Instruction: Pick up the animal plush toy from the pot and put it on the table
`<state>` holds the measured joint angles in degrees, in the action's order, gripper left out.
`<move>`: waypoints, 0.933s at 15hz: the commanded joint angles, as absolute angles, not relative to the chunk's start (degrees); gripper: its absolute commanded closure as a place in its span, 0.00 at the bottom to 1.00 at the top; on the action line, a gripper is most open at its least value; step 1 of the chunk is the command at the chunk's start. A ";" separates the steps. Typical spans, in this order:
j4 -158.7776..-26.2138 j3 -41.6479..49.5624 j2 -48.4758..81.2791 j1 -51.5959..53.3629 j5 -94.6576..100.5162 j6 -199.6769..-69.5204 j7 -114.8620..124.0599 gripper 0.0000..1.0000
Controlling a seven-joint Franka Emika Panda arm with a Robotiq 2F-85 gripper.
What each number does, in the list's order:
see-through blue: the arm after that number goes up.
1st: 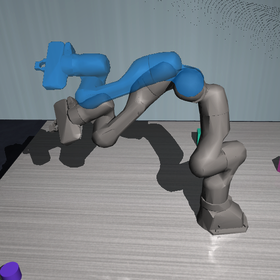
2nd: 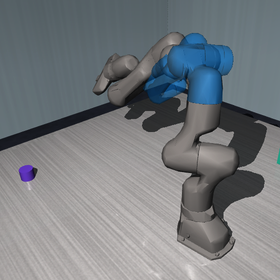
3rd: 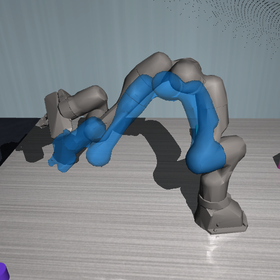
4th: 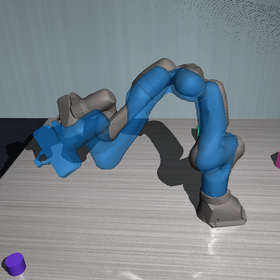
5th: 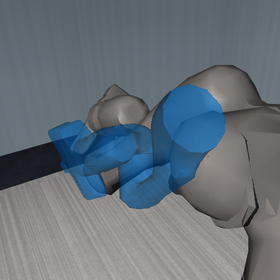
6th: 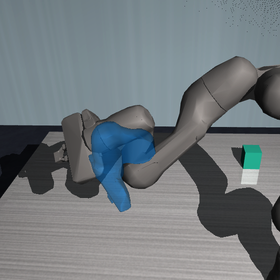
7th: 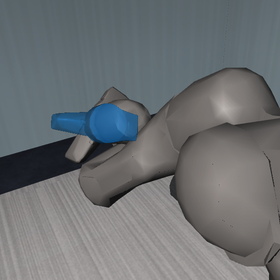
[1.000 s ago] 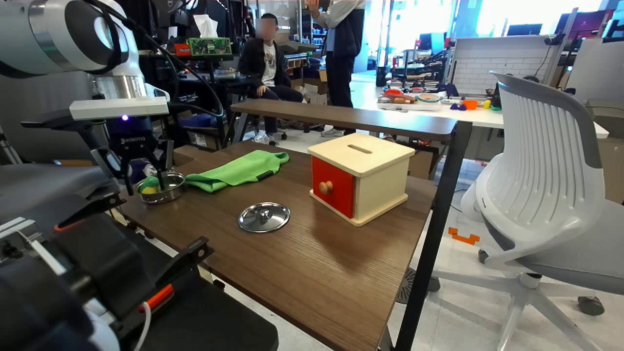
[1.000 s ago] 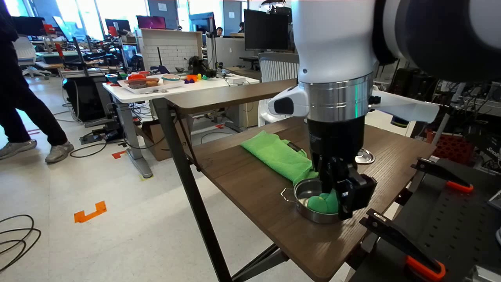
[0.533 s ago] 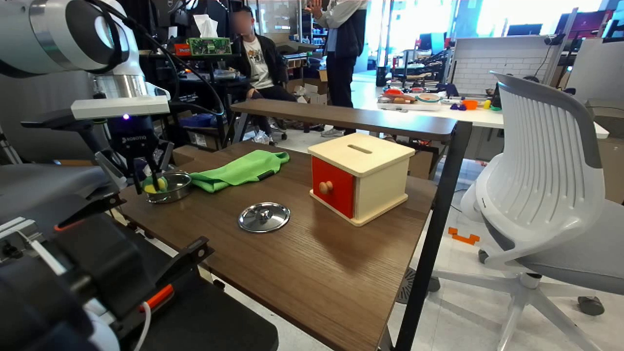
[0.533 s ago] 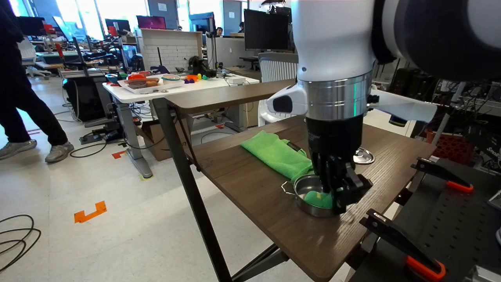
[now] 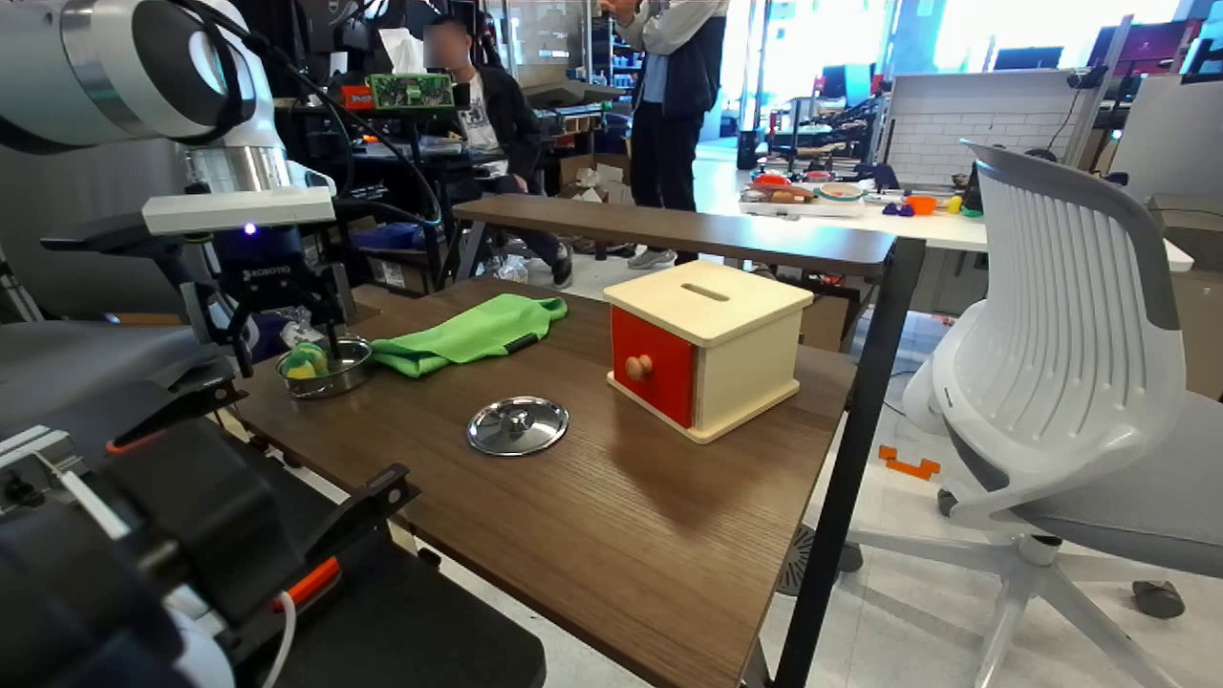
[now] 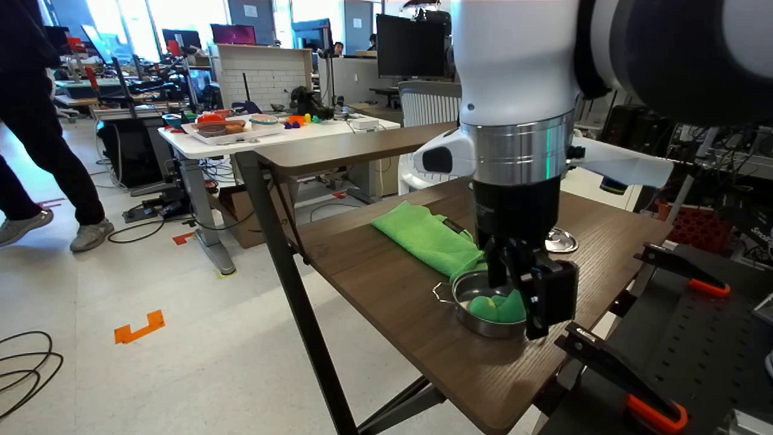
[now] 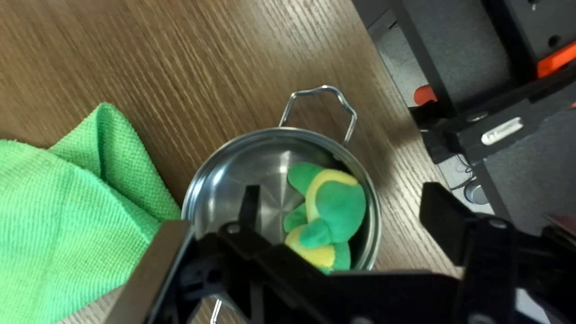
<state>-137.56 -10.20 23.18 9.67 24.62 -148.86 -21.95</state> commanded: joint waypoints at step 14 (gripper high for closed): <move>-138.35 -7.02 22.53 10.09 26.54 -157.13 -20.26 0.63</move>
<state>-137.76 -7.88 23.12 9.66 25.44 -155.43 -21.19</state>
